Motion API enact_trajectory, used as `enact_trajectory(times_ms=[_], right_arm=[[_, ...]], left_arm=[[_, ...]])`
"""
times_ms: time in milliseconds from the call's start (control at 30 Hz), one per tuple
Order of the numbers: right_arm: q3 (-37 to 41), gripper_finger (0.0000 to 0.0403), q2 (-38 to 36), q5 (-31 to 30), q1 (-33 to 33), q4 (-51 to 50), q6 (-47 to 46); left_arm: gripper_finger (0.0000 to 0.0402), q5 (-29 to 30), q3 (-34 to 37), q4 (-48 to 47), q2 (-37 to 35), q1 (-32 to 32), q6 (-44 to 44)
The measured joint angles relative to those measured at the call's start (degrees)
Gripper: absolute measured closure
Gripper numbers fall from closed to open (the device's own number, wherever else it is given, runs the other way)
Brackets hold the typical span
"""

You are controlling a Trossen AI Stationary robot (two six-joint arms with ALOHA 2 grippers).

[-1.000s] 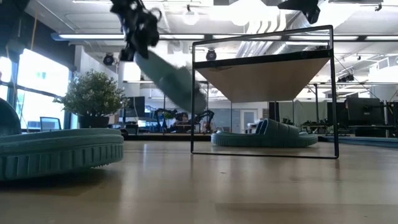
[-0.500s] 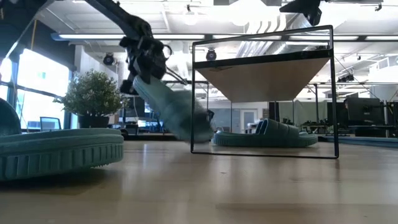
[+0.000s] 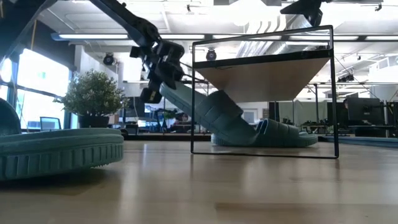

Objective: Pick and place slides into the shelf
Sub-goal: Put the green slide under the shelf

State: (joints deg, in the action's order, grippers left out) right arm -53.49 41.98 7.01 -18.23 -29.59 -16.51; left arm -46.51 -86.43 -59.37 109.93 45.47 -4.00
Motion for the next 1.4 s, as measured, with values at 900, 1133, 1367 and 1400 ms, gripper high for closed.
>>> enact_trajectory(times_ms=[900,1133,1367,1400], right_arm=[[0.0,0.0249,0.0,0.6,0.0,-2.1,-1.0],[0.0,0.0249,0.0,0.7,0.0,-2.3,-1.0],[0.0,0.0249,0.0,0.7,0.0,-2.6,-1.0],[0.0,0.0249,0.0,0.7,0.0,-2.6,-1.0]], left_arm=[[0.0351,-0.5,0.0,16.8,9.4,-11.3,-14.0],[0.0338,1.4,0.0,17.7,9.3,-10.2,-13.8],[0.0231,6.3,0.0,17.7,9.3,-10.2,-10.6],[0.0223,6.5,0.0,17.6,9.3,-10.2,-10.1]])
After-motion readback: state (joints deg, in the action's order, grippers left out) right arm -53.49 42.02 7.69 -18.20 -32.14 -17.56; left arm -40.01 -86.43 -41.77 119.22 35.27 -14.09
